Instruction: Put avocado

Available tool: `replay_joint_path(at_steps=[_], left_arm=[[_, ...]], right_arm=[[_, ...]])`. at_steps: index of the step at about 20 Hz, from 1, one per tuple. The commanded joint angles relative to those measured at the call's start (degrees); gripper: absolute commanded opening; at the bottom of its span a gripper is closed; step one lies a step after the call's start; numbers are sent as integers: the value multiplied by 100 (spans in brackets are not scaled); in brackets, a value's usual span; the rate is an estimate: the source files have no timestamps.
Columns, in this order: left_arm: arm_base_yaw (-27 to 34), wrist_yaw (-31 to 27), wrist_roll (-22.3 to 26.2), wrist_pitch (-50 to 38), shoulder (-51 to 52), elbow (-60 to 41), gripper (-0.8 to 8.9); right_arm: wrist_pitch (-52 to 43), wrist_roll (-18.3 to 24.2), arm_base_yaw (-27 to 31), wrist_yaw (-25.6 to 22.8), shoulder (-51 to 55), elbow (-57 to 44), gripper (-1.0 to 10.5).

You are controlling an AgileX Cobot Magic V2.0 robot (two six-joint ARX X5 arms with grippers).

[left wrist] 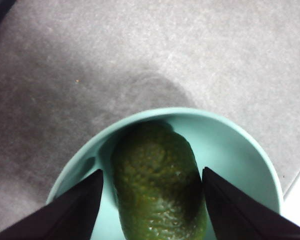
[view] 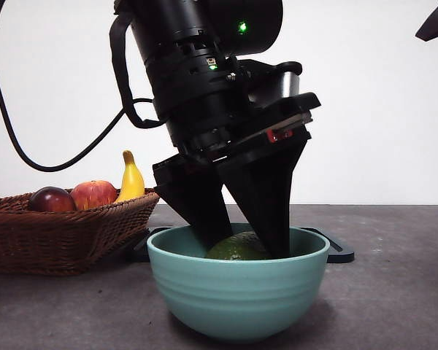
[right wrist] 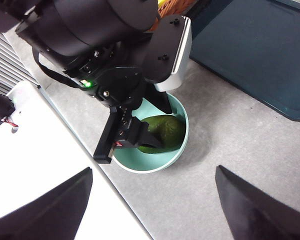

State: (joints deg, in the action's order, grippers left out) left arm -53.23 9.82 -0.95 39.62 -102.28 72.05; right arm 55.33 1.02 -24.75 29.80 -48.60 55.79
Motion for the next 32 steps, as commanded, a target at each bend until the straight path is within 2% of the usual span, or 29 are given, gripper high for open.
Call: replay_joint_path(at_steps=[1, 8, 16, 20, 23, 26, 30, 32], left_arm=[[-79, 7, -17, 55, -24, 105, 320], [328, 7, -129, 109, 1169, 321, 320], [1733, 15, -367, 321, 3106, 308, 317], [2260, 173, -356, 450, 3786, -201, 312], [2457, 647, -358, 481, 4286, -949, 312], [2461, 1307, -153, 850, 4603, -1462, 312], [2452, 1851, 286, 1478, 4682, -1685, 311], [2424, 2133, 365, 1569, 4682, -1685, 311]], right_arm=[[-42, -61, -28, -4, -37, 122, 393], [-42, -63, -28, -9, -39, 122, 393], [-186, -170, -31, -129, -380, 122, 393], [-350, -168, -31, -133, -807, 122, 393], [-568, -168, -37, -136, -1185, 122, 393], [-809, -166, -107, -146, -1620, 122, 393], [-1071, -160, -382, -219, -2317, 122, 392], [-1270, -140, -573, -442, -2656, 122, 391]])
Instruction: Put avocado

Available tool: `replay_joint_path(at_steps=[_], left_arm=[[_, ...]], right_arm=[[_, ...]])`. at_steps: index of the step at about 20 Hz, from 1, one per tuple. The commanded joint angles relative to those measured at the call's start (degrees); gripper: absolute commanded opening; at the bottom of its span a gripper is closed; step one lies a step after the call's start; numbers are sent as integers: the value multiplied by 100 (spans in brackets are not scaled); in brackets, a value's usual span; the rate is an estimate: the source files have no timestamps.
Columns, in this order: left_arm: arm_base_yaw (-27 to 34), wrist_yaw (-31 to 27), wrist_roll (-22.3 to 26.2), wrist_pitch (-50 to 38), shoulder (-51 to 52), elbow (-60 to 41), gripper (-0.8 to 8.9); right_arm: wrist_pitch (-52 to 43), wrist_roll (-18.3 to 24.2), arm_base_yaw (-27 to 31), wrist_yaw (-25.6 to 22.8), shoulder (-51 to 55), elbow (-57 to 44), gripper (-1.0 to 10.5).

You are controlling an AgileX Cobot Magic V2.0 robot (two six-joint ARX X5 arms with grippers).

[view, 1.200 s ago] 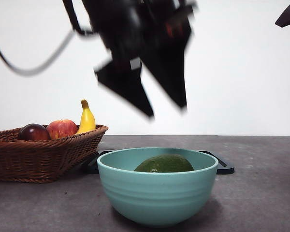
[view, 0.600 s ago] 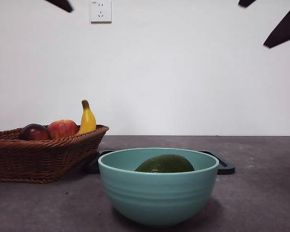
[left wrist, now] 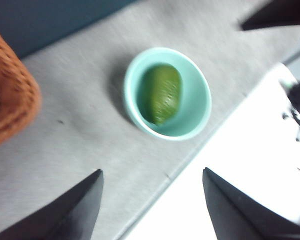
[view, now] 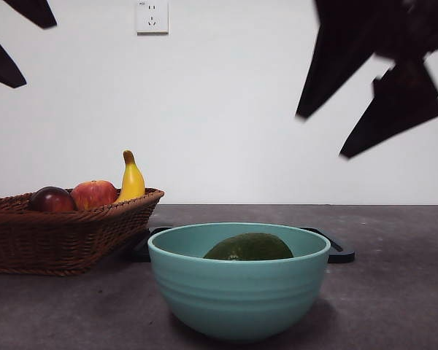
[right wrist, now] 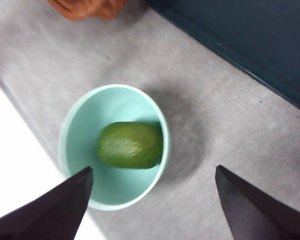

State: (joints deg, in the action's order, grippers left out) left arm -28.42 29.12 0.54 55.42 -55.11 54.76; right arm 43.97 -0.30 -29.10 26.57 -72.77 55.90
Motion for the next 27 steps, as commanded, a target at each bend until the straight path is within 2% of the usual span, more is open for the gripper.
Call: replay_joint_path(at_steps=[1, 3, 12, 24, 27], left_arm=[[-66, 361, 264, 9, -35, 44, 311], [-92, 553, 332, 44, -35, 44, 311], [-122, 570, 330, 37, -35, 44, 311], [-122, 570, 334, 28, -35, 44, 311], [-122, 570, 337, 28, -35, 44, 311]], right_arm=[[-245, -7, -225, -168, -396, 111, 391], [-448, -7, -365, -306, -671, 111, 363], [-1233, 98, -813, -887, -1596, 111, 271], [-1488, 190, -898, -737, -1947, 111, 13], [-1495, 186, -909, -562, -1930, 111, 14]])
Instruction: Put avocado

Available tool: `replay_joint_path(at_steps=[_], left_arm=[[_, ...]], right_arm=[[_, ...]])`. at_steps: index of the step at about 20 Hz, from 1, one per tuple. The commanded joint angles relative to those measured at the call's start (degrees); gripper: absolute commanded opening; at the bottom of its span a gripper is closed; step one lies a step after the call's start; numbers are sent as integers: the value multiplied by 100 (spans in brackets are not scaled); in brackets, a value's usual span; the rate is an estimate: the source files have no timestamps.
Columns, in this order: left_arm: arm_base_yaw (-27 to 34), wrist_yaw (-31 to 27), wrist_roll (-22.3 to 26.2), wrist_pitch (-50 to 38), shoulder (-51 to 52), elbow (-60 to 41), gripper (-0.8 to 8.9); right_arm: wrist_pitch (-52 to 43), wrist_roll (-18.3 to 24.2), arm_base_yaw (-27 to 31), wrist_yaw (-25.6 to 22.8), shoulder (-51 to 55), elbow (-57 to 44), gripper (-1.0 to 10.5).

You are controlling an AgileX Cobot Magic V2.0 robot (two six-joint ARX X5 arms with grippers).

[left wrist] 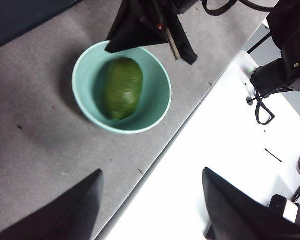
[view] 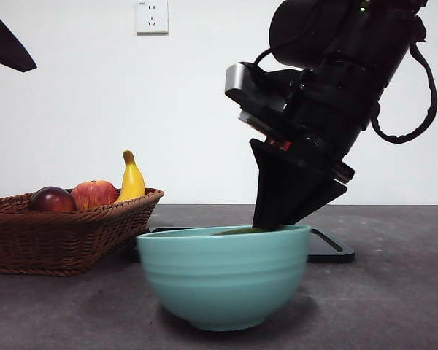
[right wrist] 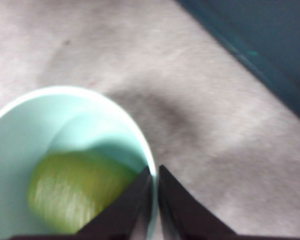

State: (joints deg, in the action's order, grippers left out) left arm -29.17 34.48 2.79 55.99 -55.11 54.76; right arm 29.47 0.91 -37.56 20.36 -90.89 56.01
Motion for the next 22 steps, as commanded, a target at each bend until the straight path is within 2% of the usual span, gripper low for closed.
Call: replay_joint_path(at_steps=[1, 5, 9, 13, 19, 22], left_arm=[[-48, 33, 109, -28, -35, 44, 311], [-48, 33, 111, -31, -35, 44, 311], [-48, 33, 111, -31, -35, 44, 311], [-48, 33, 109, -31, -35, 44, 311], [-48, 33, 111, -28, -33, 44, 311], [-48, 33, 111, -28, -33, 44, 311]], right_arm=[[-48, 57, -68, 68, -87, 111, 13], [0, -57, -55, 31, 85, 365, 13], [177, -92, 46, -337, 90, 975, 13], [-24, -94, 348, -437, -52, 1377, 13], [-212, -55, 970, -595, -1364, 2492, 13], [-490, -46, 1132, -691, -1792, 2688, 13]])
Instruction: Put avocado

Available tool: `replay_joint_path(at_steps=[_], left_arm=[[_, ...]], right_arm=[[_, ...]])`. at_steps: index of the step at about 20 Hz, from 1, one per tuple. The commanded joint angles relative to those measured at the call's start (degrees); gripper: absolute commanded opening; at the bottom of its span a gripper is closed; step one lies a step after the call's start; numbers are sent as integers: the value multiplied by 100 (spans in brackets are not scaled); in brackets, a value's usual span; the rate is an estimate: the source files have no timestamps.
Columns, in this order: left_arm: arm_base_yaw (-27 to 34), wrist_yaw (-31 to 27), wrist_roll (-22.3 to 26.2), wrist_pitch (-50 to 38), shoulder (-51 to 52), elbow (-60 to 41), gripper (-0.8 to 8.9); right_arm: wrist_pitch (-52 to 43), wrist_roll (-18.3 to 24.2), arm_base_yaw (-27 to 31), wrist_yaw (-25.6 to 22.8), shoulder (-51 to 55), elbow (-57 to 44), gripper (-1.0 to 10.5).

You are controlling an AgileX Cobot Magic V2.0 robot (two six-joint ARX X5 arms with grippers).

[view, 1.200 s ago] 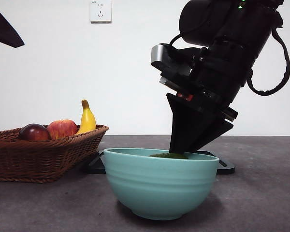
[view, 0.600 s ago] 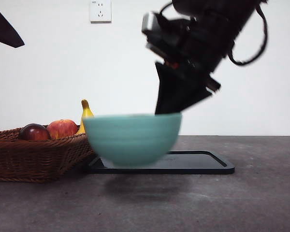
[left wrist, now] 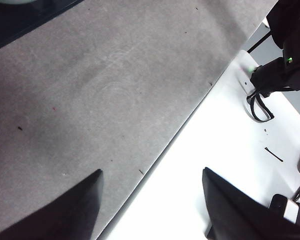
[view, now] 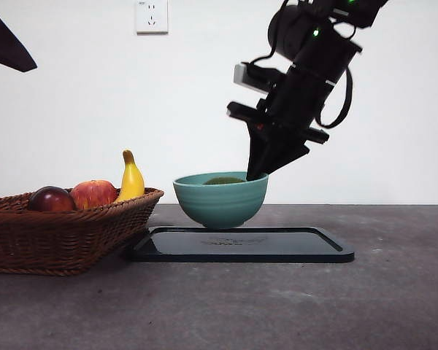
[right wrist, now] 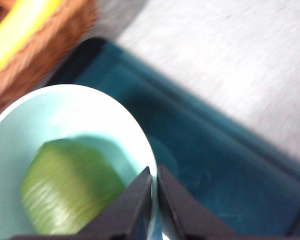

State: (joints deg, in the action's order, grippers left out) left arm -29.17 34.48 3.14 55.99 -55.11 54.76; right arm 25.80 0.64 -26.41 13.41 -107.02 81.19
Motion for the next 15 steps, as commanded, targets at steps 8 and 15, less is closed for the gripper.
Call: replay_joint_path(at_steps=[8, 15], left_arm=[[-48, 33, 92, -28, -33, 46, 311], [-48, 33, 92, -28, -33, 46, 311]], right_arm=[[-116, -17, 164, 7, -474, 173, 13], [-26, -310, 155, -66, -424, 177, 250]])
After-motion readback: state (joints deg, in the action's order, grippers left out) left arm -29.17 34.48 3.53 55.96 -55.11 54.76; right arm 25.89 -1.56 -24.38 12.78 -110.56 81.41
